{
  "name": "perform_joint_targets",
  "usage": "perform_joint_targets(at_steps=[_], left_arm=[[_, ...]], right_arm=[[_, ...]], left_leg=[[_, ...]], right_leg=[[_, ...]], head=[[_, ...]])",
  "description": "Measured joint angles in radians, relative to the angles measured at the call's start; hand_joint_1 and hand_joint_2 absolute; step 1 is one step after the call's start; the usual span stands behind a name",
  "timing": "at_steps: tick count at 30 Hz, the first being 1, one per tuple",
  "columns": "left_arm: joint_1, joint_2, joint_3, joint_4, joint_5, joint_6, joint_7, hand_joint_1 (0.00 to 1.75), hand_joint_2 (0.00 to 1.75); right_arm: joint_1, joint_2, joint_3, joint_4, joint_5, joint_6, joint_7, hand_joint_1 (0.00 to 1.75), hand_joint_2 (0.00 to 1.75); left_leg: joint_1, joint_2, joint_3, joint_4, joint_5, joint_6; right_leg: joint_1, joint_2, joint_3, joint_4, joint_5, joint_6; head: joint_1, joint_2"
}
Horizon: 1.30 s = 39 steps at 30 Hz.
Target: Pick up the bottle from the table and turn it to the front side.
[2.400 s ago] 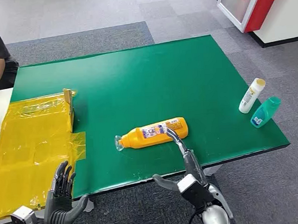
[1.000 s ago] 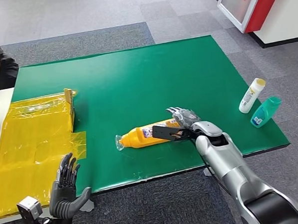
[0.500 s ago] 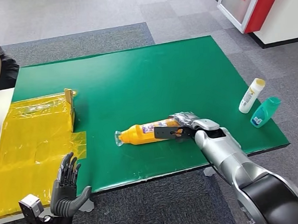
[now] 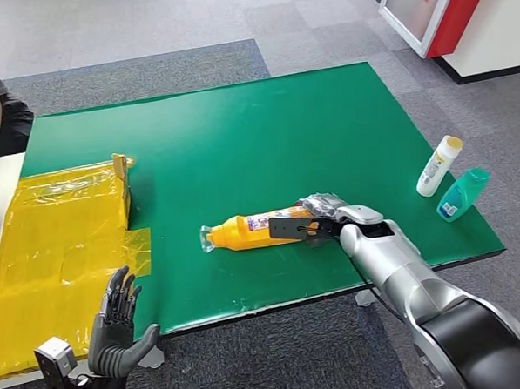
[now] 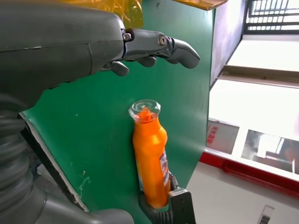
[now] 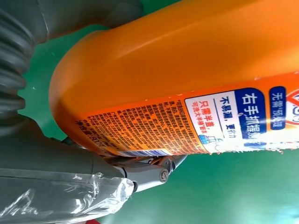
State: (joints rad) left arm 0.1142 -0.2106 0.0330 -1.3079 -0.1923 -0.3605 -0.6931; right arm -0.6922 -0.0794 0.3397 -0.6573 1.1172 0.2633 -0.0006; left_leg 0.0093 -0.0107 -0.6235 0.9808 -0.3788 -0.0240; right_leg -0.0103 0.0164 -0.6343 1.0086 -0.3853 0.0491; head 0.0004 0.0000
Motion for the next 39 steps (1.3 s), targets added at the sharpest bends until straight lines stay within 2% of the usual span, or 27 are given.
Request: perform_joint_targets(at_steps=[3,9,13,18,25,29,33,39], left_arm=[[0.005,0.0,0.002,-0.001,0.003,0.004,0.0,0.0,1.75],[0.035,-0.004,0.011,-0.027,0.006,-0.003,0.005,0.0,1.75],[0.051,-0.024,0.036,-0.082,0.055,-0.03,0.059,0.0,1.75],[0.033,-0.054,0.079,-0.145,0.145,-0.061,0.143,0.0,1.75],[-0.002,-0.066,0.09,-0.19,0.201,-0.057,0.291,0.0,1.75],[-0.042,-0.051,0.044,-0.222,0.221,-0.052,0.369,0.0,1.75],[-0.102,0.005,-0.06,-0.234,0.268,-0.055,0.423,0.0,1.75],[-0.163,0.102,-0.206,-0.234,0.315,-0.071,0.444,0.0,1.75]], right_arm=[[0.043,-0.006,-0.002,-0.058,-0.071,-0.028,-0.021,1.75,1.75],[0.247,-0.001,-0.057,-0.374,-0.32,-0.108,-0.076,1.75,1.75],[0.409,0.061,-0.127,-0.612,-0.467,-0.137,-0.139,1.75,1.75],[0.53,0.169,-0.162,-0.769,-0.581,-0.13,-0.209,1.75,1.75],[0.576,0.249,-0.161,-0.804,-0.556,-0.15,-0.282,1.75,1.75],[0.573,0.267,-0.137,-0.776,-0.489,-0.195,-0.311,1.75,1.75],[0.56,0.276,-0.104,-0.712,-0.402,-0.251,-0.328,1.75,1.75],[0.531,0.28,-0.067,-0.622,-0.337,-0.3,-0.337,1.75,1.75]], left_leg=[[0.0,0.0,0.0,0.0,0.0,0.0],[0.0,-0.001,-0.002,0.0,-0.001,-0.001],[0.0,-0.003,-0.002,0.0,-0.003,-0.001],[0.001,-0.002,-0.002,0.0,-0.003,-0.002],[0.0,-0.002,-0.002,0.0,-0.002,-0.002],[0.0,-0.002,-0.002,0.0,-0.002,-0.002],[0.001,-0.002,-0.002,0.0,-0.001,-0.002],[0.001,-0.002,-0.002,0.0,-0.001,-0.002]], right_leg=[[0.0,0.0,0.0,0.0,0.0,0.0],[0.001,-0.001,-0.001,0.0,-0.002,0.0],[0.001,-0.003,-0.001,0.0,-0.005,-0.001],[0.001,-0.003,-0.001,0.0,-0.006,-0.002],[0.001,-0.003,-0.001,0.0,-0.004,-0.002],[0.001,-0.003,-0.001,0.0,-0.004,-0.001],[0.001,-0.003,-0.001,0.001,-0.003,-0.002],[0.001,-0.003,-0.001,0.001,-0.003,-0.002]], head=[[0.0,0.0],[0.0,0.0],[0.0,0.0],[0.0,0.0],[0.0,0.0],[0.0,0.0],[0.0,0.0],[0.0,0.0]])
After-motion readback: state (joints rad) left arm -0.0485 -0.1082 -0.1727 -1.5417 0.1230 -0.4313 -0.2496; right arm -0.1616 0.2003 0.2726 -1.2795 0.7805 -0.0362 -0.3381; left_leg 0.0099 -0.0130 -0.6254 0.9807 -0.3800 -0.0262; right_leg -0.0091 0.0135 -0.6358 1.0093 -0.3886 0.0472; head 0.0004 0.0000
